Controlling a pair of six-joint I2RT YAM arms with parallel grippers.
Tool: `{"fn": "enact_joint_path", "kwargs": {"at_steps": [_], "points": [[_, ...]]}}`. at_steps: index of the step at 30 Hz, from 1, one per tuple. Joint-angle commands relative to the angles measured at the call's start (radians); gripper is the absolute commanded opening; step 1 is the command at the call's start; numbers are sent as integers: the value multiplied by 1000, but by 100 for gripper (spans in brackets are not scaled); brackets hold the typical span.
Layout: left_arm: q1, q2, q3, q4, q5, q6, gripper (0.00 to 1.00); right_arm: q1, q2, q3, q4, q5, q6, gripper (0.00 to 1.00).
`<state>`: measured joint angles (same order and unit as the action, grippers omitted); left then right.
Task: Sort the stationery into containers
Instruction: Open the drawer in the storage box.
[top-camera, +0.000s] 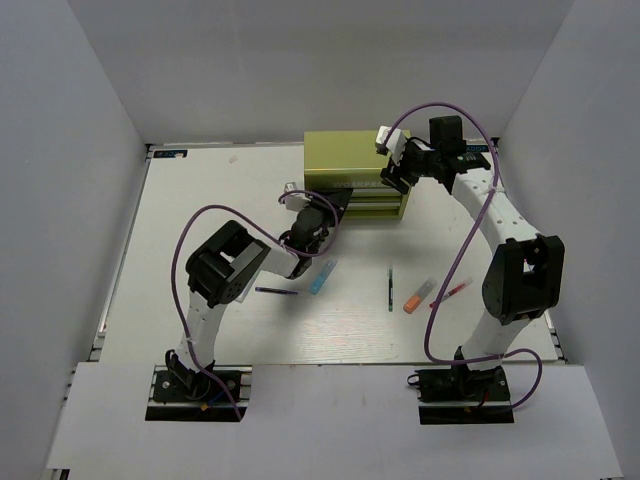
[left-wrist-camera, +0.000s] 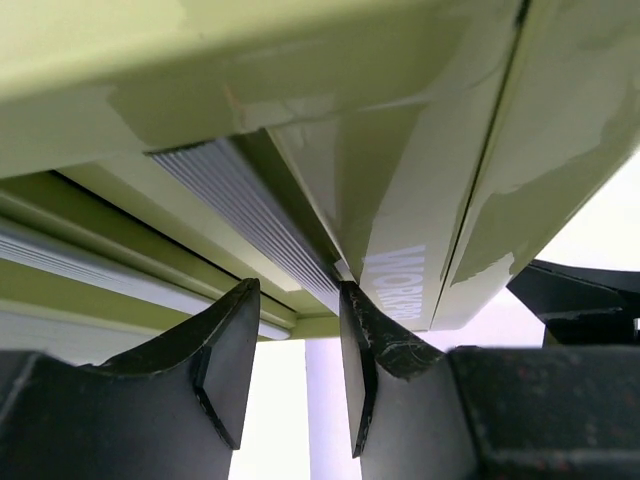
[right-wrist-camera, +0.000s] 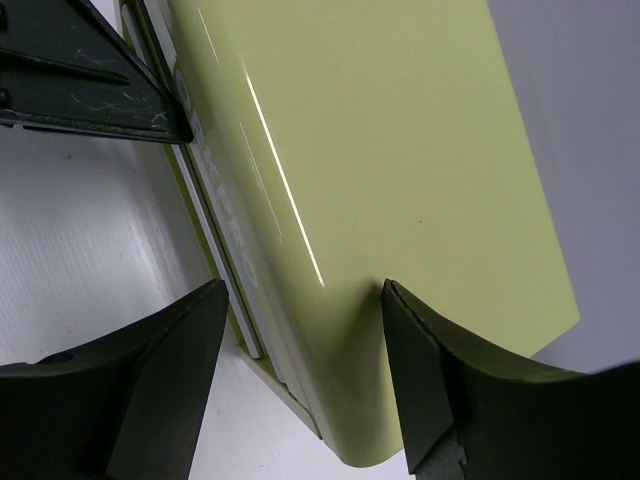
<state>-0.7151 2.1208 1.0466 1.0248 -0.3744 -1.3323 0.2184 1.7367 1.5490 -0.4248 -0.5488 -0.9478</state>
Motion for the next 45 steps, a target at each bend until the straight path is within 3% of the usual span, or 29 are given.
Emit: {"fn": "enact_joint_path", "kwargs": {"at_steps": [1,12,17,23,27,33,40,45], "points": [[16,5,10,72,-66,-15,48,1,6,42,-28,6,-3,68],[6,73,13,179,-172,-93,51,2,18,46,-48,21,-9,68],[6,145,46,331,-208,-93,41,-1,30,72,-115,18,-39,67],[-3,156,56,331,-227,-93,39,1,50,103,-149,13,-52,64],[-3,176,37,386,-236,-93,30,2,53,103,-158,12,-57,64],[-3,185,27,405,-236,-93,1,4,73,134,-190,12,-69,63],[-3,197,-23,529,-215,-73,0,3,112,184,-218,47,-54,60],[-21,163,-92,529,-205,-64,0,7,136,207,-224,75,-26,58]]}}
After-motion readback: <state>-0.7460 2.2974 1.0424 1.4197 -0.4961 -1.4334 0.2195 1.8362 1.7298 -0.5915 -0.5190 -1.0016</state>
